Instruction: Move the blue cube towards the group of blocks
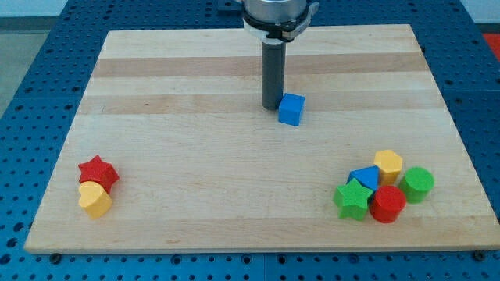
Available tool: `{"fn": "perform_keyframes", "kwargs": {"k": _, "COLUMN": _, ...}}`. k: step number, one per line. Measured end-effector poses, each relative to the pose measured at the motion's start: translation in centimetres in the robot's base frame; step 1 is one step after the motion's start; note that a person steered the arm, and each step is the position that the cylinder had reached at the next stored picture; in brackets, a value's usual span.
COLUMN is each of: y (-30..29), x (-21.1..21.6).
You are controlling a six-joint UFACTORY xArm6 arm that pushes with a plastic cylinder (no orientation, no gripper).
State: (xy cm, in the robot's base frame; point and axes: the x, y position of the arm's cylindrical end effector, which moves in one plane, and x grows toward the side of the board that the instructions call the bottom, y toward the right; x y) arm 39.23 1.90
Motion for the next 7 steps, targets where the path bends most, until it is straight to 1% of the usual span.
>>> {"fn": "perform_keyframes", "kwargs": {"k": 1, "y": 1.8, "x": 0.7}}
{"fn": "perform_keyframes", "kwargs": {"k": 3, "y": 4.5, "x": 3.9}}
{"fn": "perform_keyframes", "kwargs": {"k": 5, "y": 7.1, "x": 1.5}}
{"fn": "perform_keyframes", "kwargs": {"k": 6, "y": 7.4, "x": 1.5}}
{"fn": "perform_keyframes", "kwargs": {"k": 7, "y": 7.3, "x": 3.3}}
